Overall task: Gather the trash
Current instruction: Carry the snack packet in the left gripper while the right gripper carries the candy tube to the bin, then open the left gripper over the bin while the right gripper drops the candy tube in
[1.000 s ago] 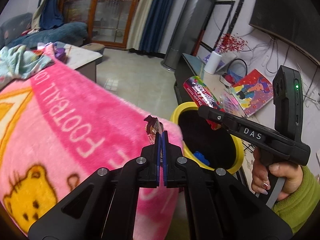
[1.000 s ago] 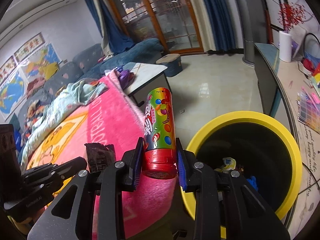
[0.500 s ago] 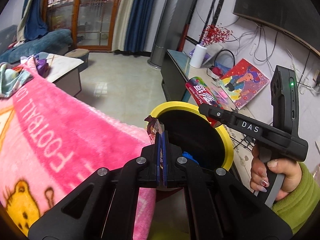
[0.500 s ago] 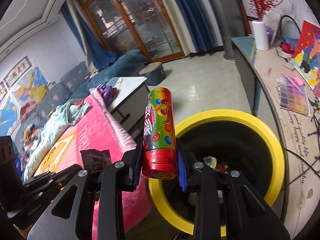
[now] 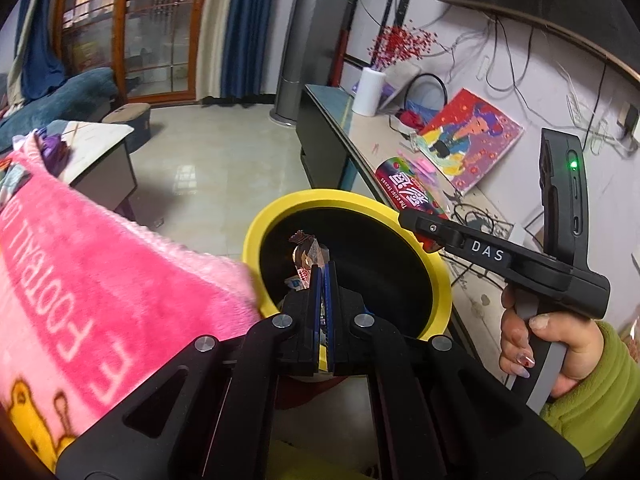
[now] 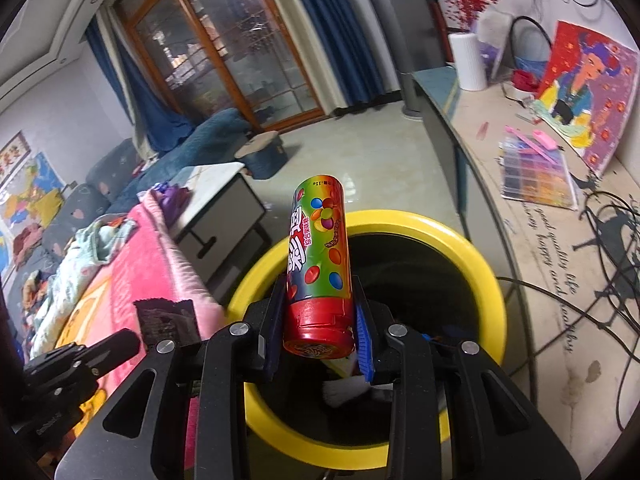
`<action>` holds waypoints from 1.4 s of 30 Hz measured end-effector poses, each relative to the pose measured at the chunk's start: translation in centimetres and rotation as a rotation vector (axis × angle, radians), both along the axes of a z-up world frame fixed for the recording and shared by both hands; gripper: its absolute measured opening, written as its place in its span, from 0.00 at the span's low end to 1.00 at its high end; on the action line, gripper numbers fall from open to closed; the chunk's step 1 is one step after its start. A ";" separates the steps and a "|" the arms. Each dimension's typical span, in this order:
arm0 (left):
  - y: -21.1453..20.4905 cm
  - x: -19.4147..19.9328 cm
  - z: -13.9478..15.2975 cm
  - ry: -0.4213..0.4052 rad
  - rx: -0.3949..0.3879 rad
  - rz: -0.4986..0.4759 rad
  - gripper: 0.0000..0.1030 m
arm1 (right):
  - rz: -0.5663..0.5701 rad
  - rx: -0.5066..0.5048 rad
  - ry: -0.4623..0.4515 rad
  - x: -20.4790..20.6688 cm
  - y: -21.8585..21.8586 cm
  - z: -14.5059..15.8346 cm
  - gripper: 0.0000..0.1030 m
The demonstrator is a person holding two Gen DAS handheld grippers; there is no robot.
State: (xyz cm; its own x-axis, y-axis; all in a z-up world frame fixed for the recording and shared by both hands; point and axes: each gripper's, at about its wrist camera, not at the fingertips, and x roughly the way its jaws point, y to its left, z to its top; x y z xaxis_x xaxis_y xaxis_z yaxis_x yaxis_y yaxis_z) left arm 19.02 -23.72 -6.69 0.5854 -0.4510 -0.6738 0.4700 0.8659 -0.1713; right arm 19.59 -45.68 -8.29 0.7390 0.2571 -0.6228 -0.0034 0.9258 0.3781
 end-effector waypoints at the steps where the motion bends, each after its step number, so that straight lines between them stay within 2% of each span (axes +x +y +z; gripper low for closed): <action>1: -0.4 0.1 -0.1 0.001 0.006 -0.008 0.00 | -0.009 -0.001 0.004 0.0 -0.4 -0.3 0.28; 11: -3.3 1.0 -0.5 -0.020 0.025 -0.062 0.00 | -0.074 -0.044 0.018 0.1 -2.6 -1.9 0.28; 16: -4.4 2.1 -0.6 -0.017 0.013 -0.077 0.00 | -0.097 -0.026 0.030 0.1 -3.7 -2.8 0.28; 31: -7.2 4.9 -0.9 -0.001 0.018 -0.078 0.00 | -0.067 -0.003 0.062 0.1 -3.4 -4.2 0.29; 33: -7.1 4.9 -1.0 -0.007 0.023 -0.076 0.02 | -0.060 0.002 0.069 0.1 -3.3 -4.3 0.35; 34: -7.1 5.1 -1.0 -0.009 0.027 -0.073 0.10 | -0.059 -0.001 0.071 0.0 -3.2 -4.4 0.38; 35: -7.0 5.2 -1.0 -0.013 0.031 -0.065 0.23 | -0.062 -0.006 0.071 -0.1 -3.2 -4.3 0.44; 36: -6.9 5.2 -1.1 -0.012 0.030 -0.057 0.30 | -0.065 -0.011 0.070 -0.3 -3.2 -4.3 0.48; 37: -6.7 5.4 -1.1 -0.008 0.025 -0.052 0.37 | -0.066 -0.016 0.070 -0.4 -3.2 -4.2 0.48; 39: -6.2 5.5 -1.2 -0.001 0.025 -0.046 0.41 | -0.069 -0.022 0.071 -0.6 -3.3 -4.2 0.49; 41: -5.7 5.5 -1.3 0.000 0.026 -0.034 0.60 | -0.069 -0.024 0.072 -0.9 -3.2 -4.0 0.52; 42: -5.2 5.5 -1.3 0.002 0.023 -0.028 0.64 | -0.069 -0.017 0.074 -1.0 -3.2 -3.9 0.56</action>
